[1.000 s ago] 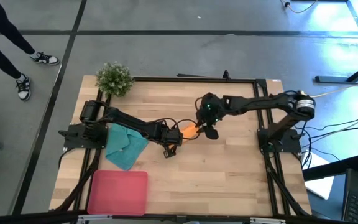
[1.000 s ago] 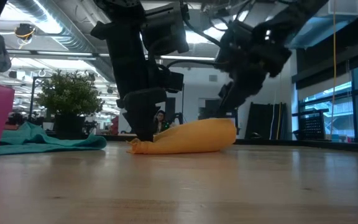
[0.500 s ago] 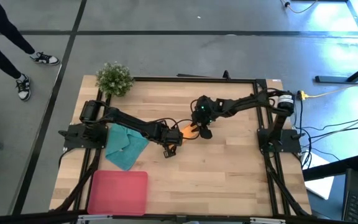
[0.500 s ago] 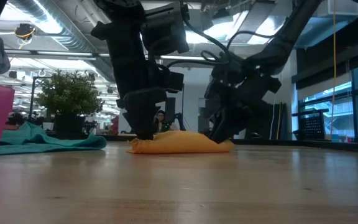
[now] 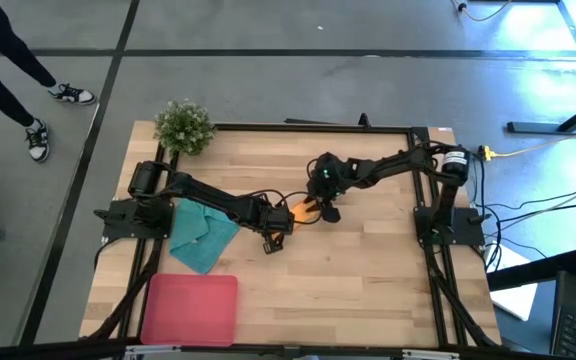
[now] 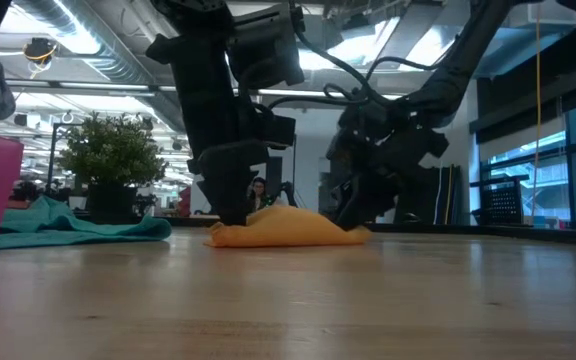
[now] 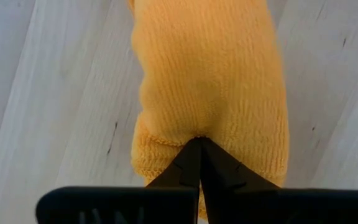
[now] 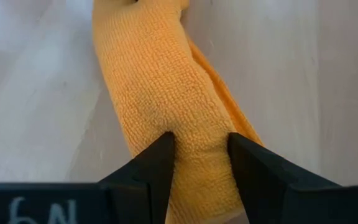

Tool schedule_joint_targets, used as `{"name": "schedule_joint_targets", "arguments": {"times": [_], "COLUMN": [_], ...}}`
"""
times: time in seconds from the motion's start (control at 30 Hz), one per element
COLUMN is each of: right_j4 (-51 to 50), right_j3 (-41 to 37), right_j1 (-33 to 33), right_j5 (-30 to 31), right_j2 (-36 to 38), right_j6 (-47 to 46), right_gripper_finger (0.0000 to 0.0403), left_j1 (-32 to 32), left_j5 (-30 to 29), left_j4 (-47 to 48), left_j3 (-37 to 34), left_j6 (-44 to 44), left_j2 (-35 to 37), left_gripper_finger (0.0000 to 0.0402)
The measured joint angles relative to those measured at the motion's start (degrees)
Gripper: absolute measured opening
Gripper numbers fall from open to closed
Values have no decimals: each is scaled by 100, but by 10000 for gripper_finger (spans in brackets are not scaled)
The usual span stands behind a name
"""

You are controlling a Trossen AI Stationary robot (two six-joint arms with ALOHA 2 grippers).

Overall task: Roll microfiber towels into tight, uniform cylinder then place into a basket
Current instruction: Roll the yellow microfiber cloth

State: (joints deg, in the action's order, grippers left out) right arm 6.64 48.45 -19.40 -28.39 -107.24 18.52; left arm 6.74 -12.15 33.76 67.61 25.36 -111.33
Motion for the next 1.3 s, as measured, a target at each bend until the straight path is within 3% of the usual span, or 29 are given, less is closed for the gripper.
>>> {"name": "schedule_joint_targets", "arguments": {"times": [1.3], "right_j4": [334], "right_j3": [0], "right_j1": [9], "right_j5": [-123], "right_j2": [-3], "right_j6": [-2], "right_gripper_finger": [157], "left_j1": [-57], "left_j5": [66], "left_j4": [-111], "left_j3": [-7], "left_j6": [153], "left_j2": [7], "left_gripper_finger": [9]}}
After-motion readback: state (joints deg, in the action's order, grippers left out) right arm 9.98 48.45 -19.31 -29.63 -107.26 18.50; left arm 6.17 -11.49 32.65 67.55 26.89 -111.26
